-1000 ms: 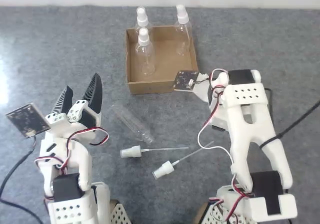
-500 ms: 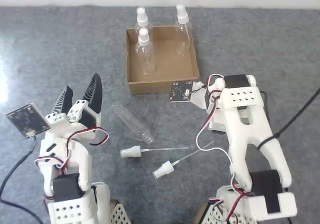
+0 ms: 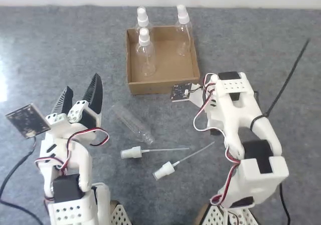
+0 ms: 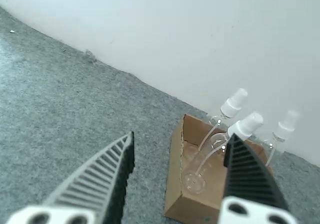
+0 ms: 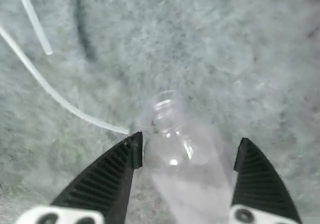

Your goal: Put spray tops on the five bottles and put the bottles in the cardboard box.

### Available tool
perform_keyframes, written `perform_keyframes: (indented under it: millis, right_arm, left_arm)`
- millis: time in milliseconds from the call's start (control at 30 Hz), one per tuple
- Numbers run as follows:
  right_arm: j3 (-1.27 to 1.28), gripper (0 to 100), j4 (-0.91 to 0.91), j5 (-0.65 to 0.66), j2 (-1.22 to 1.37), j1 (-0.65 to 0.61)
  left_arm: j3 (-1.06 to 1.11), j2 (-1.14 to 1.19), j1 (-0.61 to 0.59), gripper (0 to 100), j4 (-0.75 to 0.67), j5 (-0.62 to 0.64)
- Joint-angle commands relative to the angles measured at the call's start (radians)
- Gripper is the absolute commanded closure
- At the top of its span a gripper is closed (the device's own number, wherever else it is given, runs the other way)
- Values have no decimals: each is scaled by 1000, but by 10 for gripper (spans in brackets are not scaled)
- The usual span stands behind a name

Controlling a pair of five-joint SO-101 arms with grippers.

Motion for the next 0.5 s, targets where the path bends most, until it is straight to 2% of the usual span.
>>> perform_keyframes:
  millis: [0,300,467]
  right_arm:
    - [-58,745,-16,9,4,16]
    - [-57,748,-10,-80,4,61]
    - [-57,867,-18,-137,4,76]
  left_arm:
    - [-54,-18,5,729,-29,-9]
    - [-54,-18,5,729,-29,-9]
    - [-54,-18,5,729,-29,-9]
